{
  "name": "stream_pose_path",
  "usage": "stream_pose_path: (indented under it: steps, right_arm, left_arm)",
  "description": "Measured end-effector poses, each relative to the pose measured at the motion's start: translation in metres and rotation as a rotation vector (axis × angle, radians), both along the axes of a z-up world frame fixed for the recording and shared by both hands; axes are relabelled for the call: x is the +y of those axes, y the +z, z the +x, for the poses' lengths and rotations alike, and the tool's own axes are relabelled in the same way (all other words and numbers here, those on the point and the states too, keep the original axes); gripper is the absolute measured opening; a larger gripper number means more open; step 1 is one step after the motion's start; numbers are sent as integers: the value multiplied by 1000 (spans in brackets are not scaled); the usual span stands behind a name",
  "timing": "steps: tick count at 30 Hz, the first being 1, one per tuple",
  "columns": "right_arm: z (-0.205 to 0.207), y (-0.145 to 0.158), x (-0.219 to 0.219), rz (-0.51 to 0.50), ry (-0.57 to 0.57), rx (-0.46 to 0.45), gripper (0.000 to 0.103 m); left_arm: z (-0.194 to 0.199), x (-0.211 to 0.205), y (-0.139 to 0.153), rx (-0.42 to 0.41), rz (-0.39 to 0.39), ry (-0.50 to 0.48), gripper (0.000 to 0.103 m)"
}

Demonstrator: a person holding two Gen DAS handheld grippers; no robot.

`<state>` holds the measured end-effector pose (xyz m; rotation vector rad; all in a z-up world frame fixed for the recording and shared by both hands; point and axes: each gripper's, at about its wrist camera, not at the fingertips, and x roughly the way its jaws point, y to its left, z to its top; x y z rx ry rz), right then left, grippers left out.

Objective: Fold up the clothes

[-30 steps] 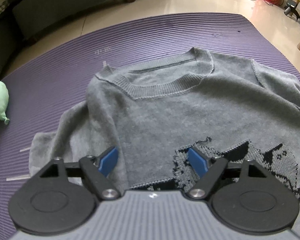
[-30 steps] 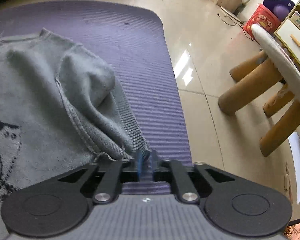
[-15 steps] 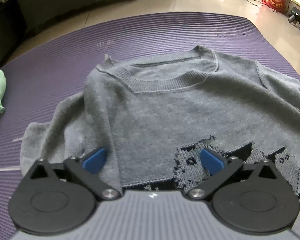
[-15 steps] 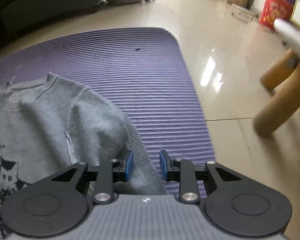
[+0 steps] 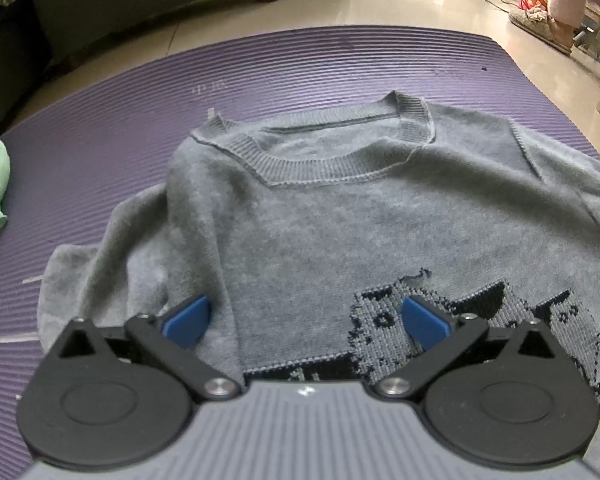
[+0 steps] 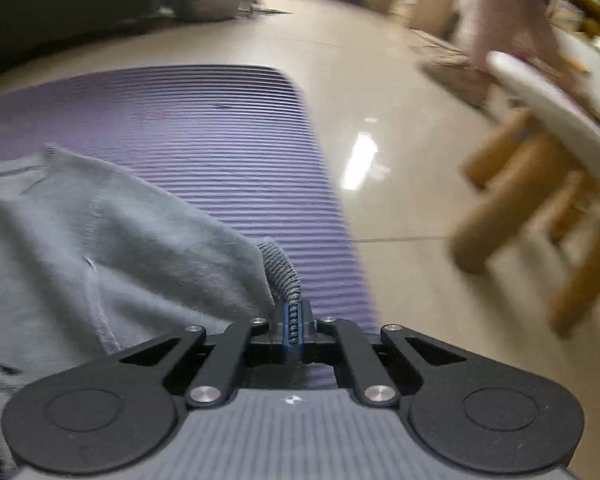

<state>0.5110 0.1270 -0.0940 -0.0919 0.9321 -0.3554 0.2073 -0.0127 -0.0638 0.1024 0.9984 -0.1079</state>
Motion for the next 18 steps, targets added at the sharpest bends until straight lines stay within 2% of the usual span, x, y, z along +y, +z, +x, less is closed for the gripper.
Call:
stream_pose_path:
  steps: [3,6,7,8,12,15,18]
  right_arm:
    - [4,-3,-3,-28,-27,8,3]
    - [7,1,3,-13,-1,-8,15]
    - [8,4,5,-7,5,-19,26]
    - [9,8,6,-2,9,-35,31]
    - [15,24,14,44,96,-83,32]
    - [29,28,18,101,170,-93,33]
    - [50,27,31,161,248,-96,34]
  left_arm:
    - [2,-1,1,18,4,9,103]
    - [2,-1,4,37,1,8,103]
    - [1,2,7,48,-10,9,102]
    - [0,5,10,47,-21,14,102]
    - [1,21,27,1,-26,41,102]
    - [8,38,37,-61,30,70,102]
    - [21,67,38,-83,37,162,102]
